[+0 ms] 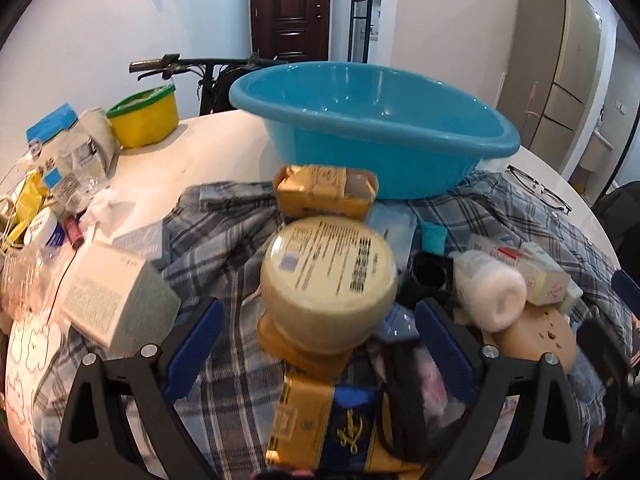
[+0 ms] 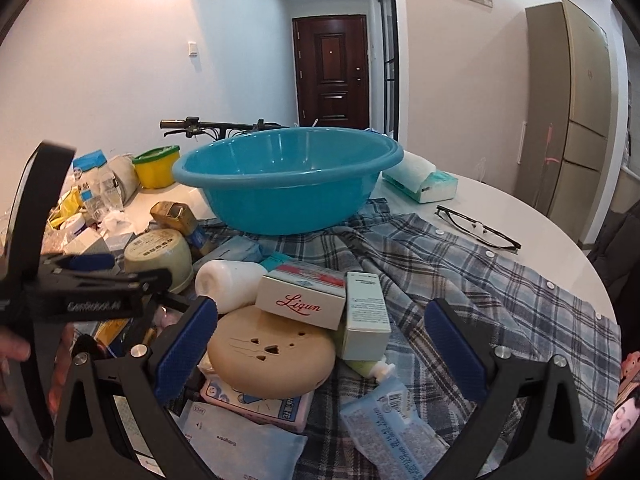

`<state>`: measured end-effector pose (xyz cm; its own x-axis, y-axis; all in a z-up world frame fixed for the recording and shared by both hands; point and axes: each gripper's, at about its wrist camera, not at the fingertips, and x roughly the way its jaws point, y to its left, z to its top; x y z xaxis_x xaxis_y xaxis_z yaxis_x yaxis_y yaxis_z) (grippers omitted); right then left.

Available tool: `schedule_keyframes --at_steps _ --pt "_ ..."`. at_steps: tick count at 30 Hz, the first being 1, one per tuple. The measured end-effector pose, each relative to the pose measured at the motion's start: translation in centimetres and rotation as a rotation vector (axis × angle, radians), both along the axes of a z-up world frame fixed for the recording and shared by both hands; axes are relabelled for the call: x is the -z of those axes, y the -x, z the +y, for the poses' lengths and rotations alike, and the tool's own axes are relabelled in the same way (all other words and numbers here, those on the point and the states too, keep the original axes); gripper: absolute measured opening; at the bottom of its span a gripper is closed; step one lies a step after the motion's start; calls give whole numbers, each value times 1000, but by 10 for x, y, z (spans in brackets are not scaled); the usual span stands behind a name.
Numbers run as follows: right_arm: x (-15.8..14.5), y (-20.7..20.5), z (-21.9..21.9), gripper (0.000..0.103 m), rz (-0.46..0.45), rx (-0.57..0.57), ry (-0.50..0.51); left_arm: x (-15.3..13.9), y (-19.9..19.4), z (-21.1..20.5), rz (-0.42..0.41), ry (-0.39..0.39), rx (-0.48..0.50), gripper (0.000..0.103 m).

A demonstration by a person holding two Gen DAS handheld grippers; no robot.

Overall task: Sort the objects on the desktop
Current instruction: 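Move the left tool down to the round cream tin and close on it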

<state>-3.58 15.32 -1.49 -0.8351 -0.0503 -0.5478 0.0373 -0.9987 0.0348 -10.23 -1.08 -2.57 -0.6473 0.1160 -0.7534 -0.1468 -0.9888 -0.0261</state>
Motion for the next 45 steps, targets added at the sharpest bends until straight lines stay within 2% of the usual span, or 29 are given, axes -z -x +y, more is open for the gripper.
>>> schedule_keyframes --at_steps 10,14,19,22,27,33,37,45 --pt "-2 1 0 103 -8 4 1 10 31 0 -47 -1 0 98" --pt "-2 1 2 103 -7 10 7 9 31 0 -24 14 6 97" --pt "2 0 4 103 -25 17 13 7 27 3 -13 9 37 77" --pt "2 -2 6 103 -22 23 19 6 20 3 -3 11 49 77" --pt "0 -3 11 103 -17 34 28 -4 -4 -5 13 -44 61 77" --pt "4 -2 13 103 -36 38 43 -18 -35 -15 47 -63 18 77" --pt "6 -4 12 103 -39 35 43 -22 -46 -19 60 -61 -25 77" --pt "7 -3 9 103 -47 22 55 -28 -62 -11 97 -51 -17 77"
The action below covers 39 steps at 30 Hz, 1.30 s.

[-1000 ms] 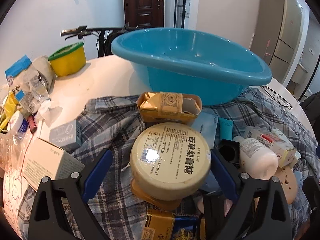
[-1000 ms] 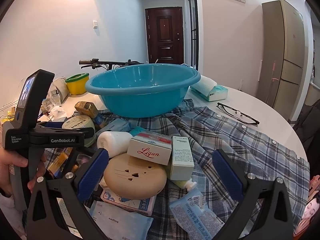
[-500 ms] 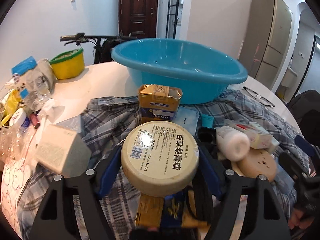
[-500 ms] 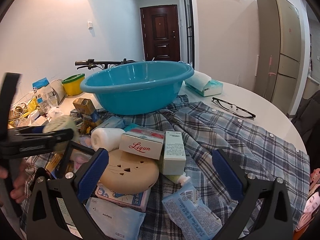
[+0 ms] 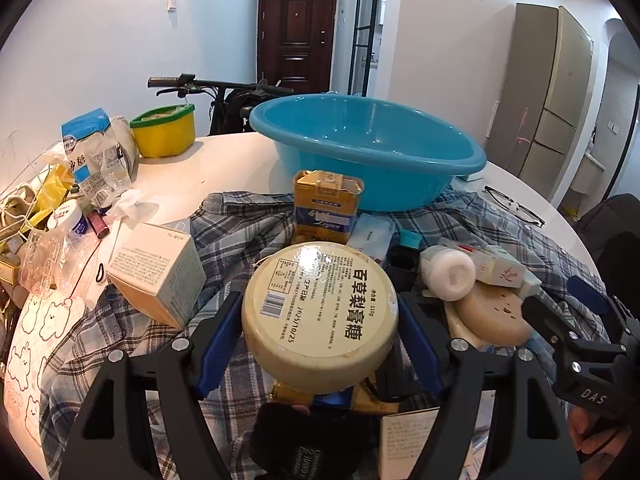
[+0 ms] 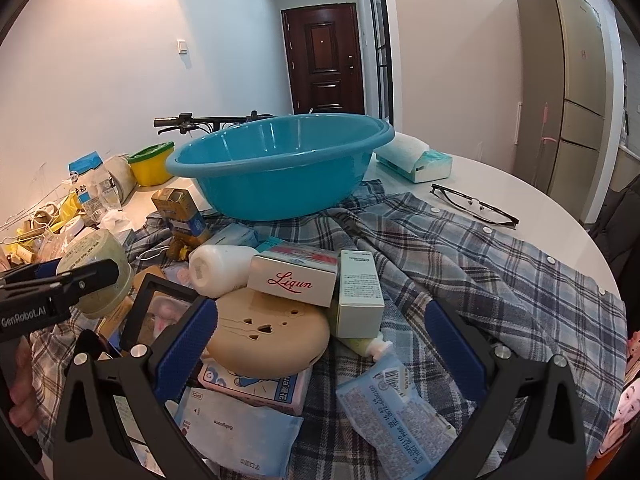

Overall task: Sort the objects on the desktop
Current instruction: 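Move the left tool down to the round cream tin and close on it, then lift the cream tin with the left tool while the right tool grasps the white Ligun box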

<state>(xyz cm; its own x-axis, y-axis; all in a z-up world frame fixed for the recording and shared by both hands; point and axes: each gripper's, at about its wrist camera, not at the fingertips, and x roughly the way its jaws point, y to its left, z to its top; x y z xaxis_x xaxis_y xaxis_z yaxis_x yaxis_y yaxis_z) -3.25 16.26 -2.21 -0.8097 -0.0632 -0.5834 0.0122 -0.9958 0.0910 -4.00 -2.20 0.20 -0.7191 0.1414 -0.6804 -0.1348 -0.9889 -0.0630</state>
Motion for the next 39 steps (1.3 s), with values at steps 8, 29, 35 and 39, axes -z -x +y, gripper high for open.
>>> schedule_keyframes --at_steps 8,29,35,39 --pt "0 21 -3 103 0 -28 52 2 2 5 4 7 1 77" --pt "14 52 0 57 -36 -58 89 1 7 13 18 23 23 77" --pt "9 33 4 56 -16 -73 122 3 4 11 18 25 15 77" --pt "4 26 7 56 -4 -71 131 4 3 12 18 28 17 77"
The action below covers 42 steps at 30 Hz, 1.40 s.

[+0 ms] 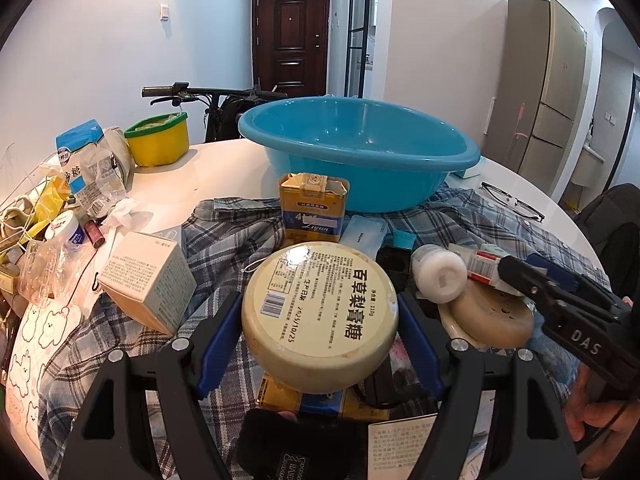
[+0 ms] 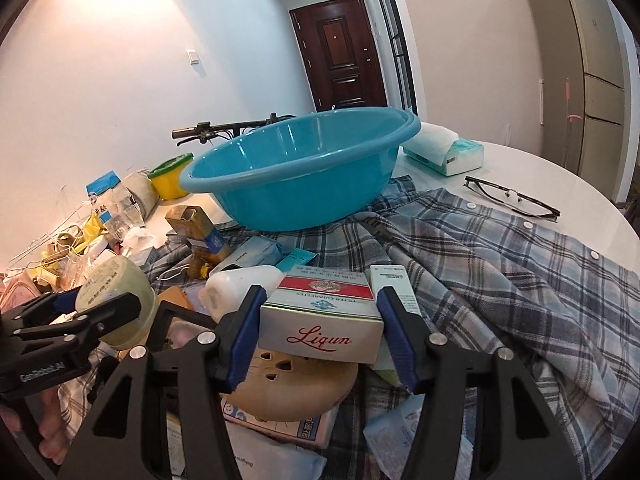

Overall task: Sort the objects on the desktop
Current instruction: 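Lift the cream tin with the left tool while the right tool grasps the white Ligun box, then carry the cream tin in the left tool over the turquoise basin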

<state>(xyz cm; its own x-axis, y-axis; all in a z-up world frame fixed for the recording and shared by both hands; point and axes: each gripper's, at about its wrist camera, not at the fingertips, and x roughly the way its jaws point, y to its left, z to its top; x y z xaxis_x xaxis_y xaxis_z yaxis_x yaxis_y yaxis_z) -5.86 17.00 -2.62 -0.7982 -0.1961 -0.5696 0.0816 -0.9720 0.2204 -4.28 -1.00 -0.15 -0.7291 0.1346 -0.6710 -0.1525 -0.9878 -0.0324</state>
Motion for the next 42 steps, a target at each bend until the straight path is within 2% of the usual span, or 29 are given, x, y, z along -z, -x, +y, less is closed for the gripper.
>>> schedule_keyframes --at_steps 11,22,30,35,42 --pt "-23 -4 -4 56 66 0 -37 -14 0 6 42 3 -1 77" --pt "-75 -8 -10 56 201 7 -89 -46 8 17 107 7 26 77" --pt "-125 -6 -6 56 321 32 -95 -96 18 19 239 38 8 77" --pt "-156 -8 -3 56 399 52 -104 -131 29 16 305 12 -7 77" --pt "-191 -7 -2 56 486 75 -108 -170 30 20 391 -2 19 77"
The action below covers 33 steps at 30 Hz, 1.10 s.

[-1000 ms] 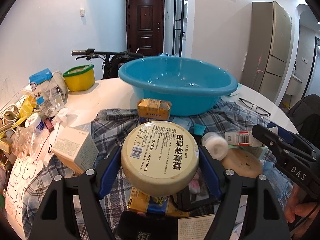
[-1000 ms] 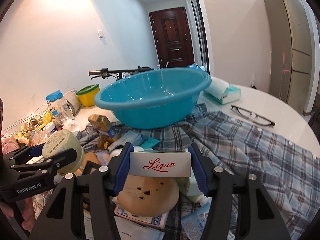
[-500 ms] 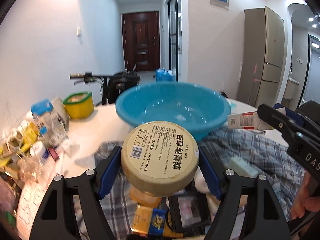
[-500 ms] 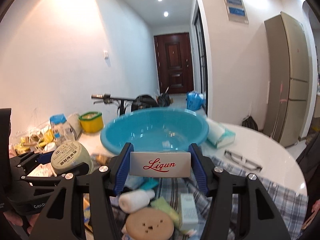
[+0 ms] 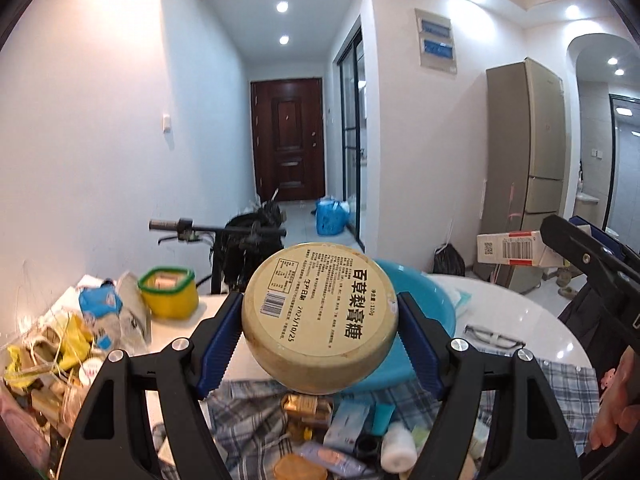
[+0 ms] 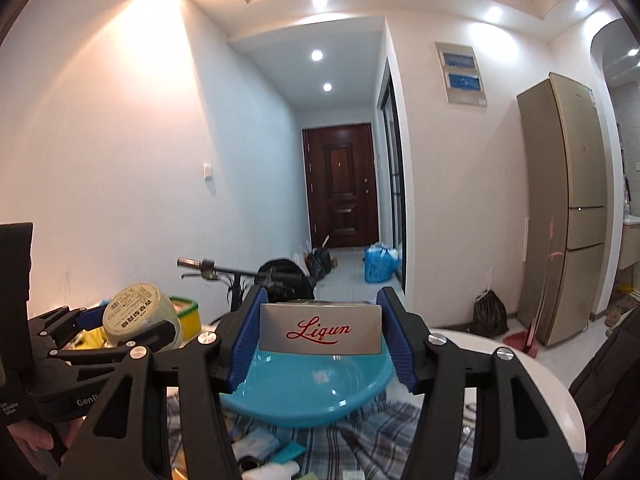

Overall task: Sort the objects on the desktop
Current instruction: 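Carry the cream tin in the left tool over the turquoise basin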

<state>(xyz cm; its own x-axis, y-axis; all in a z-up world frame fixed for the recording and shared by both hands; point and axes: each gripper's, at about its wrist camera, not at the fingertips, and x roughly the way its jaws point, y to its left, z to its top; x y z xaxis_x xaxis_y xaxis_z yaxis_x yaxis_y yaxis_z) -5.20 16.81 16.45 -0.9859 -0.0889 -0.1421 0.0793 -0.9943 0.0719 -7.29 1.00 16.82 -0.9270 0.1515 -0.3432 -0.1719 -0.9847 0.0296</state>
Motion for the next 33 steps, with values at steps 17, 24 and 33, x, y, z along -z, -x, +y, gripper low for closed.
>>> schedule_keyframes --at_steps 17,24,33 --pt "-77 3 -8 56 261 16 37 -78 -5 -13 193 -50 10 77" --pt "-73 24 -6 56 258 24 36 -79 15 -18 215 -74 -22 77" --pt "-56 38 -8 56 212 8 17 -53 55 -9 135 -43 -13 77"
